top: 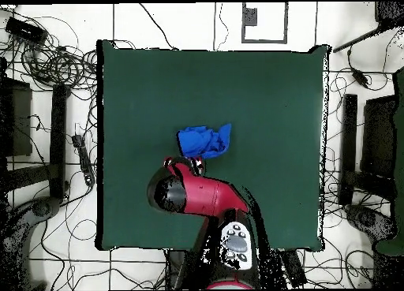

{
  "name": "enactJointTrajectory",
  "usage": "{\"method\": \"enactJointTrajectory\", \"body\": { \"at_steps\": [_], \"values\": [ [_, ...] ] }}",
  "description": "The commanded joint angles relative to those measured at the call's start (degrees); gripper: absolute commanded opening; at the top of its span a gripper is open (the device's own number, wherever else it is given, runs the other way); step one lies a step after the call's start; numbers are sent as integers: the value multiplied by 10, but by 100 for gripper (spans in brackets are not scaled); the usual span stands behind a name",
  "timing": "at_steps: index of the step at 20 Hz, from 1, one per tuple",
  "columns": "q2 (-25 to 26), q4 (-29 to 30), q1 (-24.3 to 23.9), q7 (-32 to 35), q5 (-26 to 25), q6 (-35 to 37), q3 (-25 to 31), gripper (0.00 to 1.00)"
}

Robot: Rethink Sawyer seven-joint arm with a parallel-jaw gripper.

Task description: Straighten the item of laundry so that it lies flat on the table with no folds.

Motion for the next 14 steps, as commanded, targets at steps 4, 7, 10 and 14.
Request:
{"method": "enactJointTrajectory", "body": {
  "at_steps": [4, 7, 10, 14],
  "values": [
    [53, -142, 5, 92, 42, 112, 20, 100],
    [54, -149, 3, 94, 39, 119, 22, 100],
    [50, -150, 3, 95, 34, 125, 20, 100],
    [48, -150, 1, 96, 30, 127, 20, 100]
  ]
}}
